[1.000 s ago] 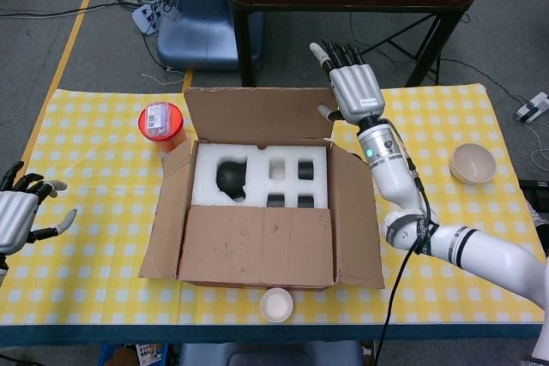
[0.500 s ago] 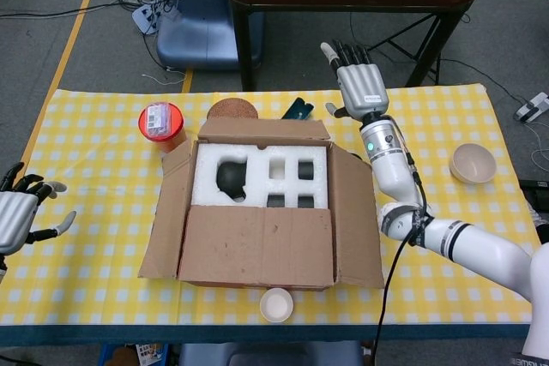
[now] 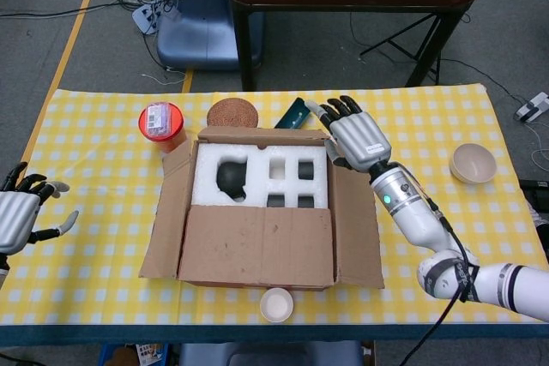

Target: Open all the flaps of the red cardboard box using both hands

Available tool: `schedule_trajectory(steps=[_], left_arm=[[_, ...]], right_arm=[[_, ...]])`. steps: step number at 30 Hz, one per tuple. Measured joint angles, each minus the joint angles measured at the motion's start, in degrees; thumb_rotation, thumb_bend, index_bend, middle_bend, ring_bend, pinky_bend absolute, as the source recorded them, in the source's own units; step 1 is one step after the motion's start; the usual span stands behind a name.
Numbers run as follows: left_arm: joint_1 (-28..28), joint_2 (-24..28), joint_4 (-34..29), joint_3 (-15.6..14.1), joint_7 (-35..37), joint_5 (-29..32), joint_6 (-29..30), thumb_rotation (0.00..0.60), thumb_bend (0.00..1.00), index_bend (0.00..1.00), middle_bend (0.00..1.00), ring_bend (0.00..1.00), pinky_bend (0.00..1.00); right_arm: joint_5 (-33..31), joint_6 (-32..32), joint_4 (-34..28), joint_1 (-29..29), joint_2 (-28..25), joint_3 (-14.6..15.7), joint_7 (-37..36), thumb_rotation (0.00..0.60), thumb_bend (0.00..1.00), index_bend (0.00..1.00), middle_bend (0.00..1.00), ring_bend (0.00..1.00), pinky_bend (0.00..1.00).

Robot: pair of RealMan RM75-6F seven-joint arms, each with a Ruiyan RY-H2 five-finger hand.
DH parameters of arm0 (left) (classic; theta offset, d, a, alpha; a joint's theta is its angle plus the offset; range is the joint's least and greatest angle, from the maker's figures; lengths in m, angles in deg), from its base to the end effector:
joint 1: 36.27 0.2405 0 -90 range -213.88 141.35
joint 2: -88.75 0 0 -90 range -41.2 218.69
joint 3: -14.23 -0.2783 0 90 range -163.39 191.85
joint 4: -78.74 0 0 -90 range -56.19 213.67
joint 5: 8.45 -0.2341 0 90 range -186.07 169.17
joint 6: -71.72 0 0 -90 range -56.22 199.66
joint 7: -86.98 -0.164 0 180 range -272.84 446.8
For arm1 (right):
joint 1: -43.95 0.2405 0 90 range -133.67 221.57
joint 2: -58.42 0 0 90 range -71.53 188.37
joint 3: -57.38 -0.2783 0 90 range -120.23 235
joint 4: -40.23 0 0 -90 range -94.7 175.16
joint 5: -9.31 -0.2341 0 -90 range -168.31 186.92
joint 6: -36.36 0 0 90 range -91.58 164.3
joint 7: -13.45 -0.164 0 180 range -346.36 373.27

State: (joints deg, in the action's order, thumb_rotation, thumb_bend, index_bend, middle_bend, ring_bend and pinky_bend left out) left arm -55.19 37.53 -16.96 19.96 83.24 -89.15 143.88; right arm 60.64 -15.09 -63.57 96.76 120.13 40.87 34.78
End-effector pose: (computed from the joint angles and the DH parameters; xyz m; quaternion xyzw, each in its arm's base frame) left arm -0.3031 0.2961 0.2034 -0.6740 -0.3082 -0.3332 0.5829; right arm -0.0789 -0.4254 0.1045 0.7397 -0.3223 0.3982 0.4364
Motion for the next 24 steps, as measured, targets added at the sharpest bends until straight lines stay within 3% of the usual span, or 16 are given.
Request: schedule_trajectory(steps=[2, 3, 4, 8, 9, 12, 15, 18, 24], left_arm=[[-0.01, 0.13, -0.34, -0.01, -0.12, -0.05, -0.04, 0.227, 0.33, 0.42, 0.41, 0.22, 0.00], [0.00, 0.21, -0.54, -0.03, -0.13, -0.19, -0.03, 0.228, 0.33, 0.42, 0.41, 0.22, 0.00], [0.01, 0.25, -0.64, -0.05, 0.00, -0.27, -0.02, 0.228, 0.33, 0.42, 0.41, 0.22, 0.00], [0.06, 0.56, -1.10, -0.16, 0.46, -0.62, -0.06, 0.227, 0.33, 0.42, 0.41, 0.22, 0.00], [0.08, 0.63, -1.21, -0.19, 0.44, -0.68, -0.07, 0.227, 0.33, 0.42, 0.41, 0.22, 0.00], [0.17, 0.79, -1.48, -0.24, 0.44, -0.75, -0.02, 0.230, 0.33, 0.42, 0.41, 0.22, 0.00], [0.29, 0.88, -1.66, -0.30, 0.64, -0.85, 0.07, 0.227, 0.33, 0.42, 0.41, 0.22, 0.00], [0.33, 1.00, -1.73, -0.46, 1.07, -0.89, -0.24, 0.226, 0.33, 0.42, 0.40, 0.22, 0.00], [0.51, 1.15, -1.34, -0.70, 2.44, -0.99, -0.51, 0.201, 0.31, 0.43, 0.40, 0.22, 0.00]], right_arm=[[2.39, 0.31, -2.69, -1.43, -1.99, 0.95, -1.79, 0.600, 0.84, 0.17, 0.25, 0.17, 0.16], [3.34, 0.45, -3.58, -1.96, -2.69, 1.31, -2.52, 0.600, 0.86, 0.20, 0.26, 0.17, 0.16], [4.49, 0.66, -4.62, -2.60, -3.42, 1.80, -3.44, 0.600, 0.82, 0.22, 0.27, 0.17, 0.17], [6.70, 1.06, -7.03, -3.98, -4.47, 3.32, -4.65, 0.600, 0.07, 0.25, 0.28, 0.17, 0.15], [6.89, 0.91, -7.36, -4.14, -4.46, 3.46, -4.65, 0.600, 0.03, 0.26, 0.28, 0.17, 0.13], [7.27, 0.35, -8.19, -4.46, -3.96, 3.96, -4.49, 0.590, 0.00, 0.28, 0.28, 0.16, 0.05], [6.84, 0.41, -8.60, -4.40, -3.13, 4.12, -4.66, 0.511, 0.00, 0.30, 0.24, 0.11, 0.01], [5.42, 1.44, -9.18, -4.02, -2.73, 4.07, -5.53, 0.443, 0.00, 0.31, 0.19, 0.04, 0.00], [1.23, 4.31, -11.42, -1.58, -3.57, 4.35, -4.00, 0.395, 0.00, 0.34, 0.13, 0.00, 0.00]])
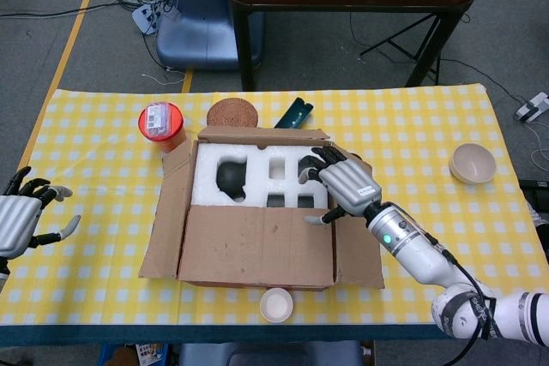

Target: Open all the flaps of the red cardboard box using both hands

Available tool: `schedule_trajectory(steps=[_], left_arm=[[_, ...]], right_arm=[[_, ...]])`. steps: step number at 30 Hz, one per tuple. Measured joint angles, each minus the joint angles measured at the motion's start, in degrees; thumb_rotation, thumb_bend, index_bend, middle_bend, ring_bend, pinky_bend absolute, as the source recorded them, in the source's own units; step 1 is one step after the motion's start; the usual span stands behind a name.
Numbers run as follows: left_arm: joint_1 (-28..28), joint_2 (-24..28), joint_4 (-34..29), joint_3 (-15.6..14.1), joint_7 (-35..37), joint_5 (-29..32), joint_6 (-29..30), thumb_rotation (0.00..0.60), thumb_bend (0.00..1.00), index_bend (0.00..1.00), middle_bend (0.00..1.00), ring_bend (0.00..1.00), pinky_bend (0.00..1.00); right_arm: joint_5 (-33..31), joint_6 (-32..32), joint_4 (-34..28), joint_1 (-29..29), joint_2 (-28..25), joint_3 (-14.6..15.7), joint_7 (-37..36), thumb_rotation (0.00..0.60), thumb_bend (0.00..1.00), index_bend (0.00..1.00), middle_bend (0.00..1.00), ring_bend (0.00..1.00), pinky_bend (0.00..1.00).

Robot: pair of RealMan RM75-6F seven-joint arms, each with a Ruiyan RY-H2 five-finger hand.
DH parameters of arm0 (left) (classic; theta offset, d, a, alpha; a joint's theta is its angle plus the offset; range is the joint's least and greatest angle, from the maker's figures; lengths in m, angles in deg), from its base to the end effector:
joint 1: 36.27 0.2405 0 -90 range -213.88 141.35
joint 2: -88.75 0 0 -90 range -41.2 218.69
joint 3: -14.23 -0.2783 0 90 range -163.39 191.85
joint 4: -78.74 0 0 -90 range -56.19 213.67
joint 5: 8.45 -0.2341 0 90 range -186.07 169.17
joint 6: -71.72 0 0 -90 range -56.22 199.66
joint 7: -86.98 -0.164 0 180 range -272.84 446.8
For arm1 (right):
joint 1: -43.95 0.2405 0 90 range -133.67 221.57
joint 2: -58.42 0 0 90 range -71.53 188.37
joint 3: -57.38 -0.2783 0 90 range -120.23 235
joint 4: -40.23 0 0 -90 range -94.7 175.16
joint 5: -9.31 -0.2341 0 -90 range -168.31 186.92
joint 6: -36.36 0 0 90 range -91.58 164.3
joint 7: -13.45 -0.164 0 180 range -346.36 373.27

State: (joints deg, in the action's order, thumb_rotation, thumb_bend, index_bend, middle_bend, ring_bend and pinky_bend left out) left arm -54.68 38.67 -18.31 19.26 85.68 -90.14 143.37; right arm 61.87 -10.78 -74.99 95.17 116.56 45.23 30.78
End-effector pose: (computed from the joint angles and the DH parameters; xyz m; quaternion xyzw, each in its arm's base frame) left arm -0.3023 0.2888 0.2025 -0.6752 -0.3272 -0.3377 0.5684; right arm -0.0802 -0.3643 0.0761 0.7751 -0.3893 0.3621 0.3413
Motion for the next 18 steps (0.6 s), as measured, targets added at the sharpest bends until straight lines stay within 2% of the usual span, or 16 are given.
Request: schedule_trajectory(steps=[5, 15, 16, 18], left_arm=[[0.15, -0.15, 0.71, -0.14, 0.70, -0.35, 0.06, 0.194, 0.30, 0.43, 0.40, 0.22, 0.00], [0.27, -0.63, 1.57, -0.53, 1.33, -0.46, -0.46, 0.191, 0.30, 0.43, 0.40, 0.22, 0.00], [0.26, -0.64, 1.62, -0.57, 1.19, -0.29, -0.65, 0.193, 0.30, 0.43, 0.40, 0.22, 0.00], [0.22, -0.69, 1.70, -0.63, 0.79, 0.06, -1.03, 0.193, 0.30, 0.43, 0.40, 0.22, 0.00]], right_arm=[[-3.80, 1.24, -1.08, 2.54, -0.41, 0.83, 3.08, 0.387, 0.00, 0.42, 0.13, 0.00, 0.00], [-9.17, 0.41, 0.24, 6.92, 2.30, 3.23, 8.30, 0.384, 0.00, 0.44, 0.13, 0.00, 0.00], [-9.43, 0.04, 0.42, 7.01, 2.36, 3.29, 8.39, 0.384, 0.01, 0.44, 0.13, 0.00, 0.00], [-9.40, -0.80, 0.73, 6.98, 2.54, 3.25, 8.32, 0.384, 0.19, 0.44, 0.13, 0.00, 0.00]])
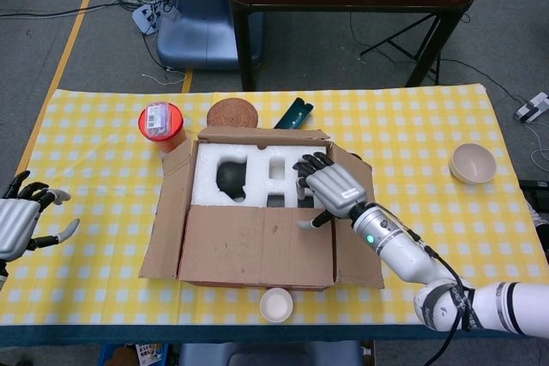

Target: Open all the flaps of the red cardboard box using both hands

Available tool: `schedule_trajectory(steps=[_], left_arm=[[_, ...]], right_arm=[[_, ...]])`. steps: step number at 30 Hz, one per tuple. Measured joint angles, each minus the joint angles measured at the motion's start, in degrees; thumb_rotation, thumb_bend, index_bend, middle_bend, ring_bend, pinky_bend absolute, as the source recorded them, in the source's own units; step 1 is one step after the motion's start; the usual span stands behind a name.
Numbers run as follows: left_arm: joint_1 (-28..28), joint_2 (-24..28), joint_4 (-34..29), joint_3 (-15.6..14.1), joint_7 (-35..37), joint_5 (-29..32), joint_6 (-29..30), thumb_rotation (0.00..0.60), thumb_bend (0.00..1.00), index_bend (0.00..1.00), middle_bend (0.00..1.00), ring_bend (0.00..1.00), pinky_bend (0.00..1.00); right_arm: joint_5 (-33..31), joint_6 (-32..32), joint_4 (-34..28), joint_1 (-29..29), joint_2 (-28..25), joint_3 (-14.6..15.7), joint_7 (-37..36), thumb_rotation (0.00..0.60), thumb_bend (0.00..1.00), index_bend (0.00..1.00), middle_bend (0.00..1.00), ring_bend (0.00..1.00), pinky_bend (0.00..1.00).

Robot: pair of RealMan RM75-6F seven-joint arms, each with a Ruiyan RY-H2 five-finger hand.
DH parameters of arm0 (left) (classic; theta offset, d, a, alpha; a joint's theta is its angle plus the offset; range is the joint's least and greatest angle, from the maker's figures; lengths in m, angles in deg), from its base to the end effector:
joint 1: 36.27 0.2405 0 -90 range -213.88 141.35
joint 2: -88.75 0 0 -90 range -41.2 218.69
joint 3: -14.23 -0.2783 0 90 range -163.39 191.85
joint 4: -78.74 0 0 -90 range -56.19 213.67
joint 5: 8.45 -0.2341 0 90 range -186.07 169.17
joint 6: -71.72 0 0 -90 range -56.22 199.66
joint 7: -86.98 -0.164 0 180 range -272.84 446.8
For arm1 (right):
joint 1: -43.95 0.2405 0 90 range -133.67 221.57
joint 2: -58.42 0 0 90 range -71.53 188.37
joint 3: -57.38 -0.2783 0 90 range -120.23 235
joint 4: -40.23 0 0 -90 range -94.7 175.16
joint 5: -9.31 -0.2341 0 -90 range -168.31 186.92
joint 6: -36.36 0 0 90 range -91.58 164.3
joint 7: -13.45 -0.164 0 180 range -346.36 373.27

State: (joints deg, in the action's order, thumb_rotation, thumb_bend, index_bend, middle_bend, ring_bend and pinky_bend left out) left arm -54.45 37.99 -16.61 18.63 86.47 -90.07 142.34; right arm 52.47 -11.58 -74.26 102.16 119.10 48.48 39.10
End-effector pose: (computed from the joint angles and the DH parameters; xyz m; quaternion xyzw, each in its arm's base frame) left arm -0.3133 0.2869 0.1994 -0.6769 -0.3364 -0.3252 0.5683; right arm -0.0694 -0.3708 0.0564 0.7967 -0.3710 0.3190 0.3548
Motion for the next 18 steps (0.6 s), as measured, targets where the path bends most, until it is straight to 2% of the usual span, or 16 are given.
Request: schedule_trajectory(steps=[2, 3, 4, 6, 8, 18], left_arm=[[-0.08, -0.04, 0.00, -0.03, -0.22, 0.25, -0.37, 0.191, 0.30, 0.43, 0.40, 0.22, 0.00], [-0.17, -0.06, -0.03, -0.05, -0.34, 0.36, -0.64, 0.192, 0.30, 0.43, 0.40, 0.22, 0.00], [-0.26, -0.07, -0.08, -0.06, -0.43, 0.42, -0.83, 0.192, 0.30, 0.43, 0.40, 0.22, 0.00], [-0.49, -0.11, -0.30, -0.03, -0.57, 0.49, -1.16, 0.193, 0.30, 0.43, 0.40, 0.22, 0.00], [-0.61, -0.13, -0.48, -0.01, -0.60, 0.38, -1.26, 0.193, 0.31, 0.43, 0.40, 0.22, 0.00], [-0.76, -0.32, -0.47, -0.03, -0.82, 0.47, -1.49, 0.193, 0.32, 0.43, 0.40, 0.22, 0.00]], right_arm=[[0.34, -1.11, 0.36, -0.14, 0.23, 0.05, -0.03, 0.382, 0.56, 0.44, 0.13, 0.00, 0.00], [0.64, -1.50, 0.46, -0.19, 0.34, 0.13, 0.09, 0.382, 0.65, 0.44, 0.14, 0.00, 0.00], [1.10, -2.03, 0.58, -0.24, 0.53, 0.32, 0.47, 0.387, 0.79, 0.44, 0.16, 0.00, 0.00], [1.82, -2.76, 0.70, -0.32, 1.01, 0.69, 1.20, 0.463, 0.96, 0.44, 0.18, 0.00, 0.00], [2.66, -3.04, 0.91, -0.37, 1.52, 1.11, 1.75, 0.525, 1.00, 0.44, 0.19, 0.00, 0.00], [2.27, -2.31, 0.94, 0.85, 2.27, 2.78, 4.68, 0.530, 1.00, 0.44, 0.19, 0.00, 0.00]])
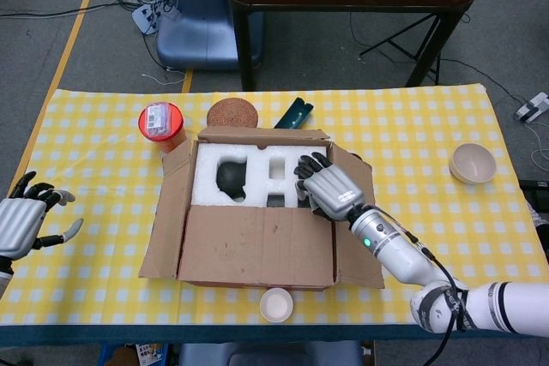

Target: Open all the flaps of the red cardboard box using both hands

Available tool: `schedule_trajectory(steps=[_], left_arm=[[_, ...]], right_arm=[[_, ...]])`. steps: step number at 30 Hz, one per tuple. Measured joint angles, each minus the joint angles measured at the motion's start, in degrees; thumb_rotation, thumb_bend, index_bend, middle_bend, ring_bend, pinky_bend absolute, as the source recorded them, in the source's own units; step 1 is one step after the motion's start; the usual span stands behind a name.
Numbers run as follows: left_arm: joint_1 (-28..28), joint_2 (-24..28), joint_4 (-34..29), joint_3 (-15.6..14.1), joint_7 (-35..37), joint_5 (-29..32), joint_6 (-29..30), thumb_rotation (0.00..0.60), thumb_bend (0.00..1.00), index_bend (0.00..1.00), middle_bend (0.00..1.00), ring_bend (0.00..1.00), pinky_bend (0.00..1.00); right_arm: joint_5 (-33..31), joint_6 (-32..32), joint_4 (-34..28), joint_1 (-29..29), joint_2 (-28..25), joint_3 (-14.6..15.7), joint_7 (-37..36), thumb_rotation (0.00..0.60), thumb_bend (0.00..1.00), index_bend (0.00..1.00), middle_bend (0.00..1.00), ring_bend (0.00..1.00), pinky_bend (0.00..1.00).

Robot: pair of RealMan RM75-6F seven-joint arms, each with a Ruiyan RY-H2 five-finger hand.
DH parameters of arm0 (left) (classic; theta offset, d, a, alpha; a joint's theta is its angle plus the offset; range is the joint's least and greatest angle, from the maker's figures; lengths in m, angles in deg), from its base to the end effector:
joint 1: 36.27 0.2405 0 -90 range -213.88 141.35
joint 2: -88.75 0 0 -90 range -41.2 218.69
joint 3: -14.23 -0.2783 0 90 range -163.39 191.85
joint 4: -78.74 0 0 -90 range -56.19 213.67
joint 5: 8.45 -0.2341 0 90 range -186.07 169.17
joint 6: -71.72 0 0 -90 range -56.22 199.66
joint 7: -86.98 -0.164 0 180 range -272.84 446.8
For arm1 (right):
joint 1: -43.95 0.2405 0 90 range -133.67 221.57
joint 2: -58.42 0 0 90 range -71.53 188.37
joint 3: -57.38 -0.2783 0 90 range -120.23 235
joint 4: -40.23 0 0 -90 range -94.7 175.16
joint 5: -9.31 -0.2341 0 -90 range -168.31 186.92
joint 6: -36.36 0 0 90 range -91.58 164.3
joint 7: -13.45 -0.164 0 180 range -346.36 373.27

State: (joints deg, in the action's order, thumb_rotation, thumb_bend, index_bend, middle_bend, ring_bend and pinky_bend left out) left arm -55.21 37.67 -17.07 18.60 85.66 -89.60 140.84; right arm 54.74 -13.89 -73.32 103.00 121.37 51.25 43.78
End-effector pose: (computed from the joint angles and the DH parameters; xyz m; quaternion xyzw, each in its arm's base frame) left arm -0.3110 0.2900 0.1928 -0.6826 -0.3409 -0.3191 0.5621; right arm -0.0725 -0.3665 0.0444 0.8184 -0.3238 0.3025 0.3659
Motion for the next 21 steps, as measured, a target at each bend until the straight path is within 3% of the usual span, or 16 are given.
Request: schedule_trajectory(steps=[21], left_arm=[[-0.13, -0.64, 0.51, -0.28, -0.24, 0.13, -0.56, 0.193, 0.32, 0.44, 0.40, 0.22, 0.00]], right_arm=[[2.50, -0.32, -1.16, -0.56, -0.16, 3.28, 1.92, 0.530, 1.00, 0.44, 0.18, 0.00, 0.00]])
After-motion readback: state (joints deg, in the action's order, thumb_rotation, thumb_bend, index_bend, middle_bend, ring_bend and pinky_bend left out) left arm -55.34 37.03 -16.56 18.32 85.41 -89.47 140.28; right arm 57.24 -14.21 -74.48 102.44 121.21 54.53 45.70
